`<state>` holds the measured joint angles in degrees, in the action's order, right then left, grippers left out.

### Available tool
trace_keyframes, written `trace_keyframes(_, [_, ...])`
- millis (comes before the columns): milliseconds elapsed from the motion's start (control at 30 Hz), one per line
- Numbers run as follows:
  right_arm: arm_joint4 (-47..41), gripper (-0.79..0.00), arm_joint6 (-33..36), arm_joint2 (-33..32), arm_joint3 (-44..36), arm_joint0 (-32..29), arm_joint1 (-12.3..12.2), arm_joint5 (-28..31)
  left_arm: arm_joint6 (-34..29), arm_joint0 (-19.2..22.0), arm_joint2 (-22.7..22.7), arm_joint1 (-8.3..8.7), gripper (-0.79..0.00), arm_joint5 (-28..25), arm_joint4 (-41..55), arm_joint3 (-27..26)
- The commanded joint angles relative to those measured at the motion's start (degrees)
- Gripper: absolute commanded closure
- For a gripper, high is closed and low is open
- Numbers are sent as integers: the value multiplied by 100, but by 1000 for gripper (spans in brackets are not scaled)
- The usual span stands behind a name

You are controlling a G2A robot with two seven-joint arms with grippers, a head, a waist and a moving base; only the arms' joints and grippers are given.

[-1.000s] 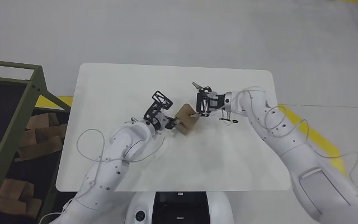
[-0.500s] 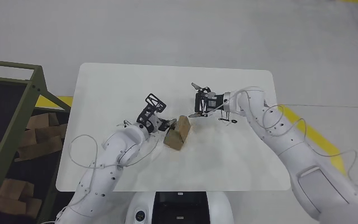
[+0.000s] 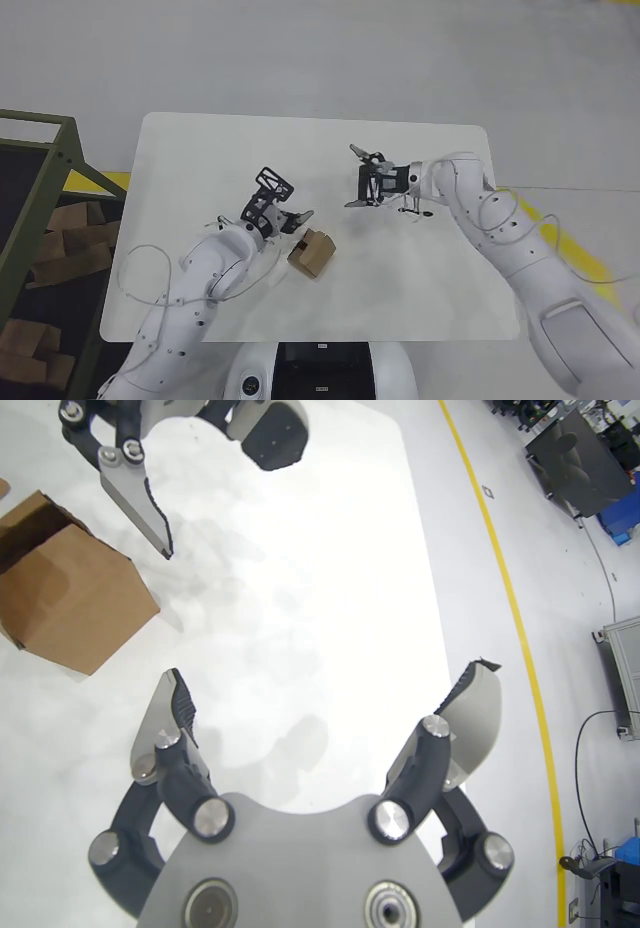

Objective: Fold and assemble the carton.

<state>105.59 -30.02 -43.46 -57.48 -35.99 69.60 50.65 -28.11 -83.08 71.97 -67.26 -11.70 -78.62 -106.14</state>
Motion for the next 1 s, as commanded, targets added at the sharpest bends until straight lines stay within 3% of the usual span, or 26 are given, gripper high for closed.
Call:
trace_keyframes(0, [369, -785, -407, -109, -209, -46, -162, 273, 17, -40, 68, 7, -785, -22, 67, -43])
trace_keyframes(133, [936, -785, -1020, -273, -628, -243, -458, 723, 41, -105, 222, 18, -785, -79, 305, -132])
trace_keyframes(333, [1109, -785, -1554, -120, -1158, -541, -669, 735, -25, -334, 582, 69, -785, -285, 519, -361])
trace_keyframes(500, [493, -785, -1326, 27, -1392, -653, -579, 642, -24, -755, 1112, 135, -785, -527, 862, -654])
trace_keyframes(767, [-190, -785, 0, 441, -1337, -589, -249, 238, 82, -1503, 1842, 204, -785, -937, 1722, -1393])
trace_keyframes(967, [-416, -785, 483, 626, -1151, -484, -84, 42, -131, -1636, 2017, 256, -785, -1554, 2235, -1390])
